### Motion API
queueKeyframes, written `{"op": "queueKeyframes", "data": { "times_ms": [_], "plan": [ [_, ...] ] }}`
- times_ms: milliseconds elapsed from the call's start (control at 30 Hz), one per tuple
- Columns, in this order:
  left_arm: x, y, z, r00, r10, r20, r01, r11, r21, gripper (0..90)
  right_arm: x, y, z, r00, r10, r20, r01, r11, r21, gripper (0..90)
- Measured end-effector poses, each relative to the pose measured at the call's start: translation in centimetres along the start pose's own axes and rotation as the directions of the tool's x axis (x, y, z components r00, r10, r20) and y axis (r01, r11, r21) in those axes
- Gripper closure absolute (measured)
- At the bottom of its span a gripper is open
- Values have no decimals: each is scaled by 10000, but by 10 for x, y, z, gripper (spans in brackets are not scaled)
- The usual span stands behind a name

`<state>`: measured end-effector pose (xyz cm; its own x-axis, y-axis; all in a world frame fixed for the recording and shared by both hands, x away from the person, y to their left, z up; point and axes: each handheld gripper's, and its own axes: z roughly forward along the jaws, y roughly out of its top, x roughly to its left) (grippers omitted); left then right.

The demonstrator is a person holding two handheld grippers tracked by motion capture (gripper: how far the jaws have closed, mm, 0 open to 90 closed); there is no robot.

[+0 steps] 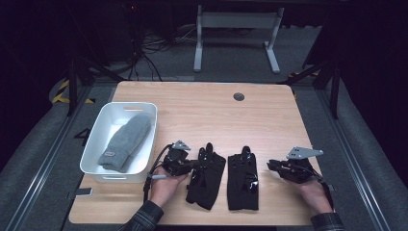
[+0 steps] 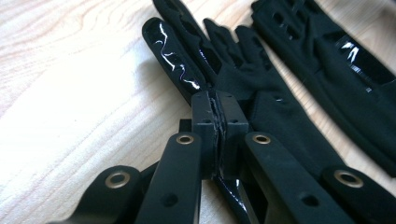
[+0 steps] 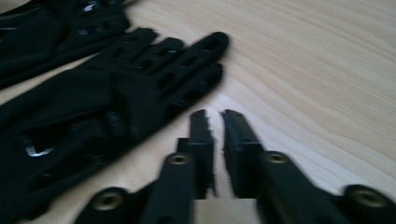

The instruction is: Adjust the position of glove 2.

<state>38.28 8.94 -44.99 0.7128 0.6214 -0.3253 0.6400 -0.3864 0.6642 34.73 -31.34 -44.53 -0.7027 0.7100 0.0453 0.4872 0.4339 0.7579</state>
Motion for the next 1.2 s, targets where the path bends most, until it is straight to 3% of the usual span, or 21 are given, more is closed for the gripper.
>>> {"op": "queueKeyframes", "data": {
  "times_ms": [167, 300, 733, 1200],
  "plan": [
    [2, 1, -3, 9990, -260, 363, 271, 9992, -290, 882, 20, 0, 12, 9939, -488, -994, 560, 9959, 710, 900],
    [0, 3, -6, 9980, -312, 550, 336, 9984, -448, 882, 29, 0, 21, 9872, -773, -1395, 923, 9903, 1039, 899],
    [-5, 9, -10, 9951, -281, 952, 356, 9963, -781, 882, 39, 6, 28, 9807, -975, -1696, 1150, 9887, 960, 900],
    [-11, 22, -19, 9860, -108, 1664, 314, 9921, -1213, 882, 45, 14, 40, 9726, -951, -2119, 1151, 9898, 837, 900]
  ]
}}
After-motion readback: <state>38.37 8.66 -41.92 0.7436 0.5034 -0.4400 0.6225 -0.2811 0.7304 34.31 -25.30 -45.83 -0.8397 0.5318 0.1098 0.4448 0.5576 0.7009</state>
